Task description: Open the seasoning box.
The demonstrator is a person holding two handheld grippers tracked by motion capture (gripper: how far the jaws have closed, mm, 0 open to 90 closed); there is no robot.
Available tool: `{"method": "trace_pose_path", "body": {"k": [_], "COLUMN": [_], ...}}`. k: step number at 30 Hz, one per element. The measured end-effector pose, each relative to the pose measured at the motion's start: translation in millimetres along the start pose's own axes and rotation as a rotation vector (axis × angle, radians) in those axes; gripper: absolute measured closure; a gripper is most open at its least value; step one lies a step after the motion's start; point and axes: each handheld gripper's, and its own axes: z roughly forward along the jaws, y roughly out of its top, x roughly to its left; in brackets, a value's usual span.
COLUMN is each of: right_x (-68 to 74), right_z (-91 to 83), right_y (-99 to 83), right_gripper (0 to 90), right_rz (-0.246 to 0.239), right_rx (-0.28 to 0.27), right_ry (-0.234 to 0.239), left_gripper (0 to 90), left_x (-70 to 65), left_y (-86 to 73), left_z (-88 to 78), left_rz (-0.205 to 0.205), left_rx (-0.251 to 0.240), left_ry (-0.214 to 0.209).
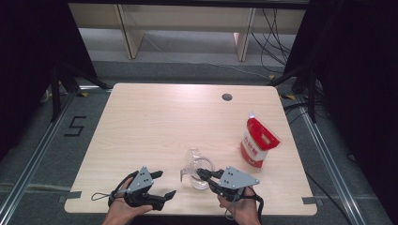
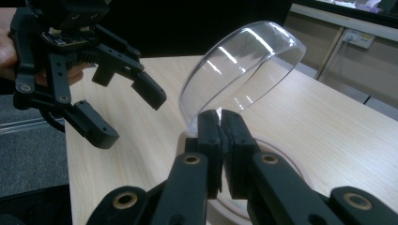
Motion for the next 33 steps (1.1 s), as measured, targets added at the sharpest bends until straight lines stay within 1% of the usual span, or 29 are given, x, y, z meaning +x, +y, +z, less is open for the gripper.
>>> {"method": "trace_pose_path", "body": {"k": [1,2,4,5,6,9,11,12,13,14,15,16,17,18,21,22,23,24,25,26,27,28,29,30,32,33], "right_x": [0.4,1.2,2.1,2.9,3.4,3.5,4.7,5.4,5.9,7.8,7.5,8.6,9.0,8.7,7.1,6.1,5.5,3.3,1.5,-2.2,-2.2,-5.2,-8.9,-12.9,-17.9,-17.9], "right_z": [1.4,1.5,2.4,3.4,4.1,5.4,7.3,8.2,8.8,9.2,10.0,10.7,10.7,10.7,8.5,7.4,5.5,3.1,-0.2,-9.3,-9.3,-12.1,-17.0,-26.9,-36.6,-36.6], "right_y": [0.2,0.7,1.5,1.6,1.7,2.2,2.2,2.0,2.1,2.1,2.1,2.1,2.2,2.5,2.9,2.7,2.3,1.9,1.2,-1.3,-1.3,-2.3,-3.7,-8.1,-12.4,-12.4], "right_gripper": [87.2,87.2,87.0,86.9,86.9,86.9,86.9,86.9,86.9,86.8,86.7,86.5,86.5,86.2,85.2,84.5,83.5,82.2,80.9,76.3,76.3,74.3,72.5,68.8,66.3,66.3], "right_rz": [0.003,0.003,0.002,-0.001,0.005,-0.008,-0.003,0.000,-0.013,0.005,-0.008,-0.004,-0.003,-0.005,-0.010,-0.008,0.000,-0.007,0.000,0.028,0.028,0.022,0.007,0.039,0.058,0.058], "right_rx": [-0.012,-0.010,-0.004,-0.006,-0.011,-0.001,-0.011,-0.010,-0.006,-0.008,-0.005,-0.009,-0.009,-0.007,-0.010,-0.015,-0.021,-0.023,-0.020,-0.024,-0.024,-0.026,-0.030,-0.022,-0.020,-0.020], "right_ry": [0.009,0.000,0.011,0.007,0.007,0.025,0.025,0.040,0.026,0.033,0.040,0.037,0.036,0.049,0.036,0.040,0.024,0.019,0.013,-0.023,-0.023,-0.018,-0.040,-0.061,-0.087,-0.087], "left_gripper": [18.5,18.5,18.5,18.5,18.5,18.3,18.2,18.2,18.2,18.2,18.2,18.2,18.2,18.2,18.2,18.2,18.2,18.2,18.2,18.2,18.2,18.2,18.1,18.1,18.0,18.0], "left_x": [-0.4,-0.6,0.6,1.2,1.3,3.1,2.5,2.5,2.4,2.3,2.3,3.6,3.4,3.7,3.9,3.3,3.4,3.5,3.6,4.6,4.9,5.5,5.6,5.4,4.6,4.4], "left_y": [0.0,-0.1,-0.1,0.0,-0.2,-0.3,-0.6,-0.7,-0.6,-0.7,-0.7,-0.6,-0.7,-0.8,-1.1,-1.3,-1.5,-1.6,-1.7,-1.8,-2.0,-2.1,-2.6,-2.7,-3.1,-3.1], "left_z": [-0.2,0.0,0.1,-0.4,-0.7,-1.0,-0.3,-0.6,-0.7,-0.6,-0.8,-1.0,-0.9,-0.8,-0.8,-0.8,-0.6,-0.7,-0.7,-0.6,-0.5,-0.7,-0.2,0.0,0.8,0.3], "left_rz": [0.000,0.000,0.006,0.003,-0.006,-0.002,-0.010,-0.007,-0.005,-0.006,-0.008,0.004,-0.006,-0.009,-0.018,-0.018,-0.016,-0.015,-0.018,-0.012,-0.016,-0.015,-0.017,-0.020,-0.023,-0.017], "left_rx": [0.004,0.004,-0.001,0.003,-0.005,-0.007,-0.010,-0.003,0.000,-0.001,0.000,0.002,-0.004,-0.007,-0.005,-0.005,-0.004,-0.004,-0.004,-0.004,-0.006,-0.002,-0.008,-0.008,-0.010,0.001], "left_ry": [0.005,0.002,-0.006,-0.007,0.002,0.003,0.001,0.002,0.005,0.005,0.008,0.007,0.007,0.006,0.003,0.013,0.011,0.012,0.014,0.015,0.011,0.009,0.012,0.012,0.011,0.012]}}
